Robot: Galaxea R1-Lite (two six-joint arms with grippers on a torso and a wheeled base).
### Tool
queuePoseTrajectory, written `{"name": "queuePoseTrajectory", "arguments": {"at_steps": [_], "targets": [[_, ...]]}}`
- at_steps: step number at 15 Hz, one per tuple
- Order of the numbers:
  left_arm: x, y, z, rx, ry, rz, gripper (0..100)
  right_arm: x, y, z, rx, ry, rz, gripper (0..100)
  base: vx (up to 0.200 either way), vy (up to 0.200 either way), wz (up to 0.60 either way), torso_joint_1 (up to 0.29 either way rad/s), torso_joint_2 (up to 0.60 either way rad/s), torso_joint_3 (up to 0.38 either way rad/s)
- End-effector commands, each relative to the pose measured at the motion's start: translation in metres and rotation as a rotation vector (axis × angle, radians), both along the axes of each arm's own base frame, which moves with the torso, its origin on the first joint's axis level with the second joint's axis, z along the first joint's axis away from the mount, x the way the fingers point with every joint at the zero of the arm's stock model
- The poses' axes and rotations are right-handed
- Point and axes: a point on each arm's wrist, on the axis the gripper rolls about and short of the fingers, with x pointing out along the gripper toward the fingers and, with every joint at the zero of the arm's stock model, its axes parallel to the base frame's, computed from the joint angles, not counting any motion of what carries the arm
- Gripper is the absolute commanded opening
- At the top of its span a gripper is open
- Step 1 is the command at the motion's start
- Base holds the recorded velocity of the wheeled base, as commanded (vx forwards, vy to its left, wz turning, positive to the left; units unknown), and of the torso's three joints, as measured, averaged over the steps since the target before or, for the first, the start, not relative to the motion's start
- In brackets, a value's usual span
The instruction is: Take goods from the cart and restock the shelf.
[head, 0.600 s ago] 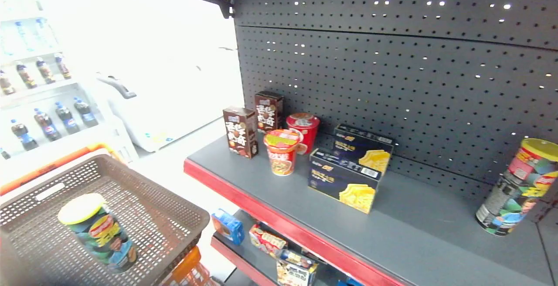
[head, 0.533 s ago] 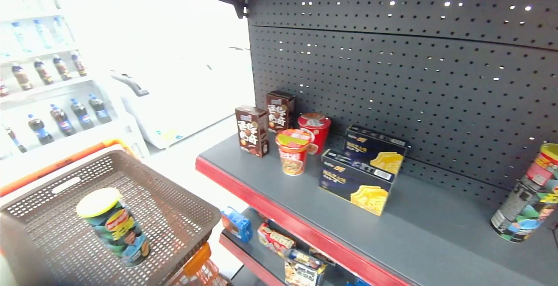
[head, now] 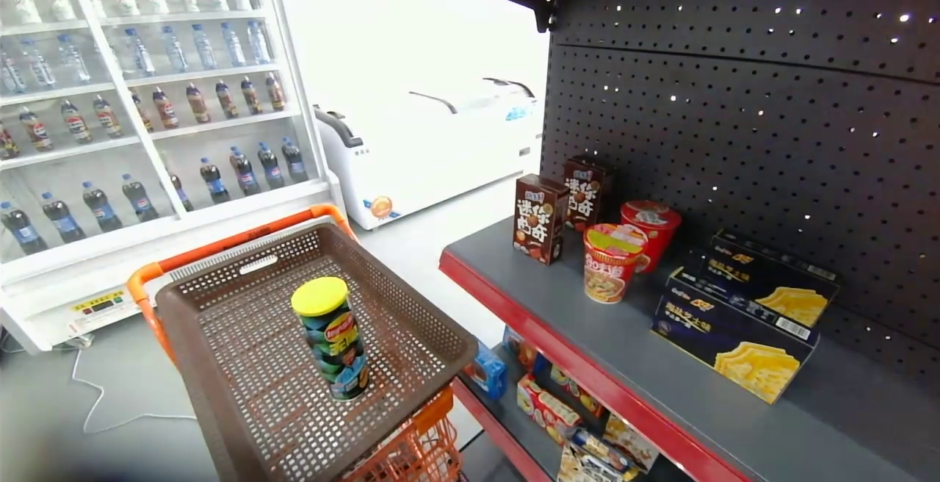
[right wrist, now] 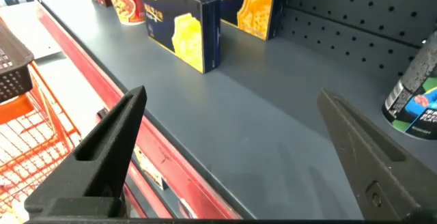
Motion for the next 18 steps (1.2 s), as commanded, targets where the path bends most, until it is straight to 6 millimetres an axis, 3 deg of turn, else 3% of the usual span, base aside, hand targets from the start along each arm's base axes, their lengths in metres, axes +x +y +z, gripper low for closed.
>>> {"name": "queuePoseTrajectory", "arguments": {"at_steps": [1, 2, 4, 9, 10, 13, 15, 18], "targets": [[0.013, 0.002, 0.130, 0.008, 0.061, 0.162, 100, 0.000, 0.000, 0.000, 0.001, -0.002, 0.000, 100, 0.000, 0.000, 0.00, 0.000, 0.00, 0.000], [0.038, 0.004, 0.142, 0.016, 0.217, 0.216, 100, 0.000, 0.000, 0.000, 0.001, -0.002, 0.000, 100, 0.000, 0.000, 0.00, 0.000, 0.00, 0.000], [0.070, 0.007, 0.124, 0.031, 0.410, 0.274, 100, 0.000, 0.000, 0.000, 0.001, -0.002, 0.000, 100, 0.000, 0.000, 0.00, 0.000, 0.00, 0.000], [0.124, -0.002, 0.074, -0.110, 0.733, -0.103, 100, 0.000, 0.000, 0.000, 0.001, -0.002, 0.000, 100, 0.000, 0.000, 0.00, 0.000, 0.00, 0.000], [0.131, -0.002, 0.068, -0.111, 0.762, -0.107, 100, 0.000, 0.000, 0.000, 0.001, -0.002, 0.000, 100, 0.000, 0.000, 0.00, 0.000, 0.00, 0.000], [0.187, -0.002, 0.035, -0.108, 0.733, -0.103, 100, 0.000, 0.000, 0.000, 0.001, -0.002, 0.000, 100, 0.000, 0.000, 0.00, 0.000, 0.00, 0.000], [0.206, -0.002, 0.024, -0.071, 0.709, -0.116, 100, 0.000, 0.000, 0.000, -0.001, -0.001, 0.000, 100, 0.000, 0.000, 0.00, 0.000, 0.00, 0.000], [0.238, -0.002, -0.010, -0.018, 0.728, -0.136, 100, 0.000, 0.000, 0.000, -0.001, -0.001, 0.000, 100, 0.000, 0.000, 0.00, 0.000, 0.00, 0.000]]}}
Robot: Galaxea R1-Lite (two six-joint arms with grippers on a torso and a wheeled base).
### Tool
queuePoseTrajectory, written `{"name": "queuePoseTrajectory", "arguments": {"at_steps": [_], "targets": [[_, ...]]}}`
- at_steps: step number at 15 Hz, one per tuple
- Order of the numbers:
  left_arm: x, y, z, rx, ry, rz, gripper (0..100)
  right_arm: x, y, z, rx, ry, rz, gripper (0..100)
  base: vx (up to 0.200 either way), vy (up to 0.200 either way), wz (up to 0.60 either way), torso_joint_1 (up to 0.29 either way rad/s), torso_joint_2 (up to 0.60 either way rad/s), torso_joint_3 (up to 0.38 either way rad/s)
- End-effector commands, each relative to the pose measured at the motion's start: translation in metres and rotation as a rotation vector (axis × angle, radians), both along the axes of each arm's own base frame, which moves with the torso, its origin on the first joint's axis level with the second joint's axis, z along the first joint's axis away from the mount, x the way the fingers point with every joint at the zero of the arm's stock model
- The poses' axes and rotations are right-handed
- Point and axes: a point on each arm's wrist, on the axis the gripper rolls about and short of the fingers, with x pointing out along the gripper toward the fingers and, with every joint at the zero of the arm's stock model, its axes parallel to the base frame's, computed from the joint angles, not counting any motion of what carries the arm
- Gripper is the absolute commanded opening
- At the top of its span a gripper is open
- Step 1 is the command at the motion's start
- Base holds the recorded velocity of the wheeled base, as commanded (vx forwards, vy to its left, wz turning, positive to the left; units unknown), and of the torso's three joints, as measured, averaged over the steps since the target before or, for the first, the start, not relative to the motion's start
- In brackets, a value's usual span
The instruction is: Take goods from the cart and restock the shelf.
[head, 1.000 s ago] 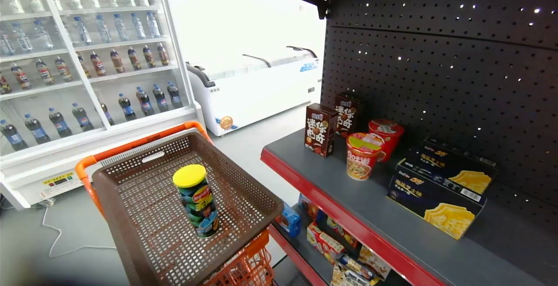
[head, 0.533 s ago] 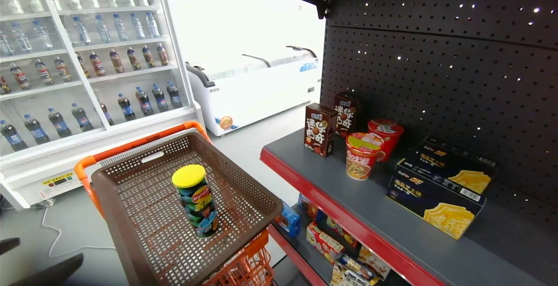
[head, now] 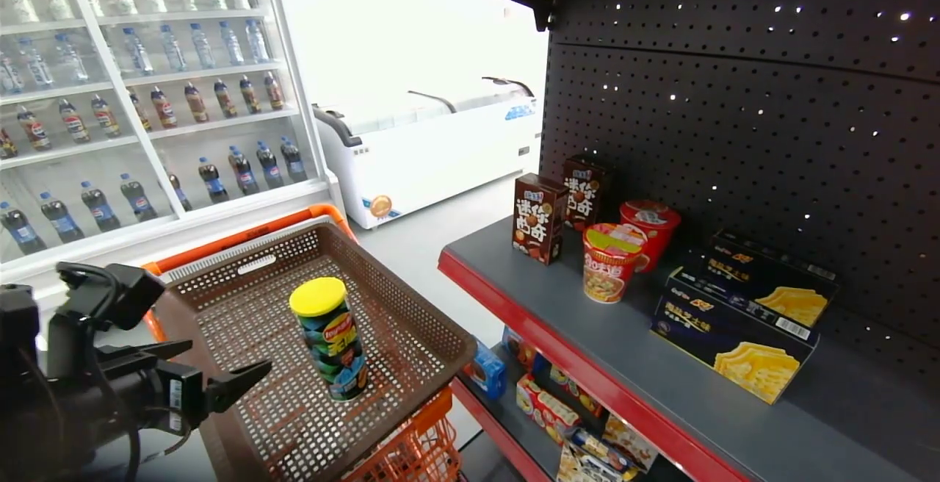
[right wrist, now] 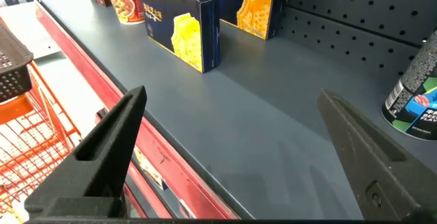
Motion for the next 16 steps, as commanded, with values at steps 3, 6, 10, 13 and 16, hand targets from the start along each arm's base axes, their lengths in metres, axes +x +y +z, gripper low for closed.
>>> {"name": "queuePoseTrajectory", "arguments": {"at_steps": [3, 6, 10, 13, 16], "targets": [[0.045, -0.005, -0.056, 0.009, 0.100, -0.031, 100, 0.000, 0.000, 0.000, 0.000, -0.001, 0.000, 100, 0.000, 0.000, 0.00, 0.000, 0.00, 0.000], [0.056, -0.010, -0.069, 0.007, 0.098, -0.052, 100, 0.000, 0.000, 0.000, 0.000, -0.001, 0.000, 100, 0.000, 0.000, 0.00, 0.000, 0.00, 0.000], [0.082, -0.013, -0.099, 0.018, 0.033, -0.060, 100, 0.000, 0.000, 0.000, 0.000, -0.001, 0.000, 100, 0.000, 0.000, 0.00, 0.000, 0.00, 0.000], [0.098, -0.019, -0.116, 0.016, -0.038, -0.077, 100, 0.000, 0.000, 0.000, 0.000, -0.001, 0.000, 100, 0.000, 0.000, 0.00, 0.000, 0.00, 0.000], [0.106, -0.029, -0.131, 0.015, -0.064, -0.110, 100, 0.000, 0.000, 0.000, 0.000, -0.001, 0.000, 100, 0.000, 0.000, 0.00, 0.000, 0.00, 0.000]]}}
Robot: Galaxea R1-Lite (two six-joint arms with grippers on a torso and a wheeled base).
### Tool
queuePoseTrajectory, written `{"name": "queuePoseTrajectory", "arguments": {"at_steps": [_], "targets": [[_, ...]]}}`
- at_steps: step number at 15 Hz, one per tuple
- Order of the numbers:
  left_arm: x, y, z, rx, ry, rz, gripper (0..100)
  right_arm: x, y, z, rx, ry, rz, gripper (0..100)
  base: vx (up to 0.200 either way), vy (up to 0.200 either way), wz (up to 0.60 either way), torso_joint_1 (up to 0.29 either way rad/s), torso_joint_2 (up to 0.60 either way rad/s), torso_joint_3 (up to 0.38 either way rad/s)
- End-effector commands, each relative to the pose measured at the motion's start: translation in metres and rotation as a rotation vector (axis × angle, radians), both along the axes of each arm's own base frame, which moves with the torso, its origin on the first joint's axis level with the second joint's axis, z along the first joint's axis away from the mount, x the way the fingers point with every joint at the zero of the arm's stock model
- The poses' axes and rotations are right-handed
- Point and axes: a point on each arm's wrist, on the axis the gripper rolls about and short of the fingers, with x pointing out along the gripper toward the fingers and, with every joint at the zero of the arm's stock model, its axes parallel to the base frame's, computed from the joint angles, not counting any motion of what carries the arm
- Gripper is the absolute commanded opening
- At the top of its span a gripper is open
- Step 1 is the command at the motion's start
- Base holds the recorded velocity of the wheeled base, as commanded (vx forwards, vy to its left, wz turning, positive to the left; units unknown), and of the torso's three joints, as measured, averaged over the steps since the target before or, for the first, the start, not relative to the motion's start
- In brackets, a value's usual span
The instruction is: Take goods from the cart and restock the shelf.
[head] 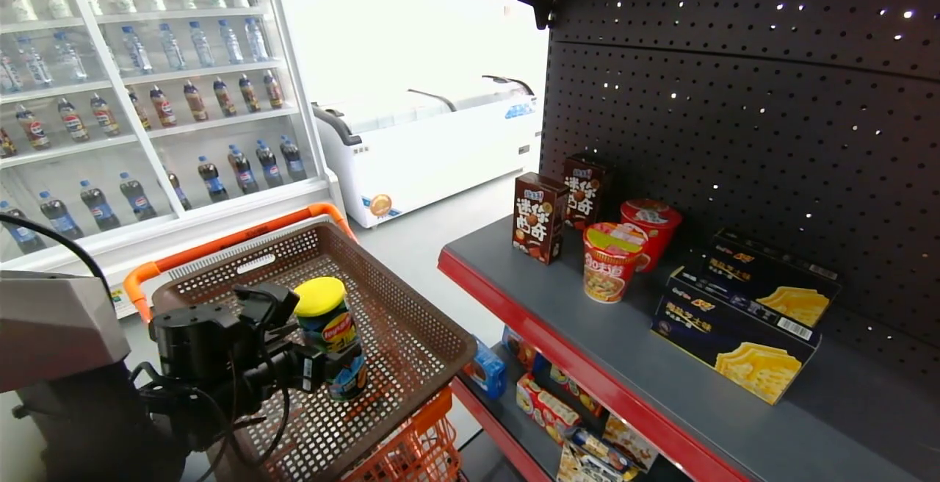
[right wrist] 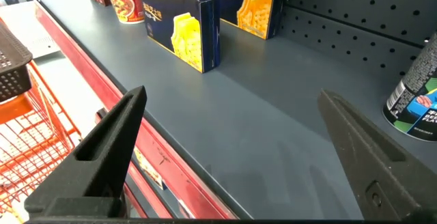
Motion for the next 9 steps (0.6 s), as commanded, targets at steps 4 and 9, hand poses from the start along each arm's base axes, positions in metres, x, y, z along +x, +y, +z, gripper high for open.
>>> {"name": "queuePoseTrajectory", "arguments": {"at_steps": [4, 9], "targets": [[0.024, -0.017, -0.032, -0.001, -0.012, -0.050, 100, 0.000, 0.000, 0.000, 0.000, 0.000, 0.000, 100, 0.000, 0.000, 0.00, 0.000, 0.00, 0.000], [0.029, -0.018, -0.041, 0.033, -0.007, -0.061, 100, 0.000, 0.000, 0.000, 0.000, 0.000, 0.000, 100, 0.000, 0.000, 0.00, 0.000, 0.00, 0.000]]}}
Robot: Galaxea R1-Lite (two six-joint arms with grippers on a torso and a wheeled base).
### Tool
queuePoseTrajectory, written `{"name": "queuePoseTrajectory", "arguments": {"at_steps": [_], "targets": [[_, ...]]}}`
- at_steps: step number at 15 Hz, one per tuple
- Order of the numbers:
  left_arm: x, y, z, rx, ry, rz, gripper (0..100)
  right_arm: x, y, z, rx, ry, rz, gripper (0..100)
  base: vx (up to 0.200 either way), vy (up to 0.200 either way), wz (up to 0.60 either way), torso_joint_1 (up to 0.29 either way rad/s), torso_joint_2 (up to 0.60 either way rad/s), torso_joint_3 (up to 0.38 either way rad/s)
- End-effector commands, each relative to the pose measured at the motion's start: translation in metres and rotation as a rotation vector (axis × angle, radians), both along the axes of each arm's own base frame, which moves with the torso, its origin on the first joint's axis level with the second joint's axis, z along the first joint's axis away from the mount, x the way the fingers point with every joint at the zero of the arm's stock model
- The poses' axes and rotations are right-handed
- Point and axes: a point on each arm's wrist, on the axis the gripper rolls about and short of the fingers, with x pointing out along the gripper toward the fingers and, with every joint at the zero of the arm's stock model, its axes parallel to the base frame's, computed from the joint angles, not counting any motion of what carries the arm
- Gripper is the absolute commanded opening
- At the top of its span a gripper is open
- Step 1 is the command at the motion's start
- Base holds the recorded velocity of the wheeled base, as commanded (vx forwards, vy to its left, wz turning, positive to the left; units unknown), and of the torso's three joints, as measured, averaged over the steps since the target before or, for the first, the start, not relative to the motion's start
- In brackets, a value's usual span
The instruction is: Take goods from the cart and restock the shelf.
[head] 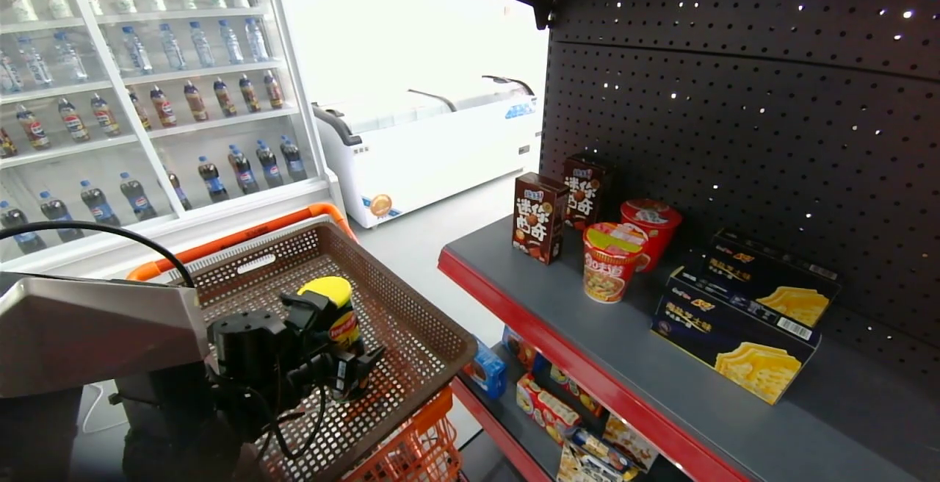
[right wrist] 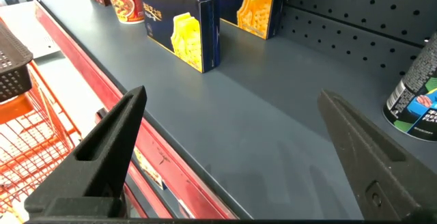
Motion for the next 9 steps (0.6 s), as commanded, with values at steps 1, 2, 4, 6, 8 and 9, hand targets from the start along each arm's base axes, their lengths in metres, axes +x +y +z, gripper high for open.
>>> {"name": "queuePoseTrajectory", "arguments": {"at_steps": [1, 2, 4, 6, 8, 9], "targets": [[0.005, 0.000, -0.005, 0.002, 0.001, 0.001, 0, 0.000, 0.000, 0.000, 0.001, 0.000, 0.000, 100, 0.000, 0.000, 0.00, 0.000, 0.00, 0.000], [0.012, 0.000, -0.002, 0.002, -0.019, 0.007, 0, 0.000, 0.000, 0.000, 0.001, 0.000, 0.000, 100, 0.000, 0.000, 0.00, 0.000, 0.00, 0.000], [0.005, 0.002, 0.009, 0.008, -0.029, 0.050, 0, 0.000, 0.000, 0.000, -0.001, 0.000, 0.000, 100, 0.000, 0.000, 0.00, 0.000, 0.00, 0.000], [-0.012, 0.002, 0.037, -0.004, -0.064, 0.044, 0, 0.000, 0.000, 0.000, 0.001, 0.000, 0.000, 100, 0.000, 0.000, 0.00, 0.000, 0.00, 0.000], [-0.039, 0.005, 0.074, -0.053, -0.100, 0.052, 0, 0.000, 0.000, 0.000, 0.001, 0.000, 0.000, 100, 0.000, 0.000, 0.00, 0.000, 0.00, 0.000], [-0.045, 0.006, 0.081, -0.058, -0.093, 0.061, 0, 0.000, 0.000, 0.000, 0.001, 0.000, 0.000, 100, 0.000, 0.000, 0.00, 0.000, 0.00, 0.000]]}}
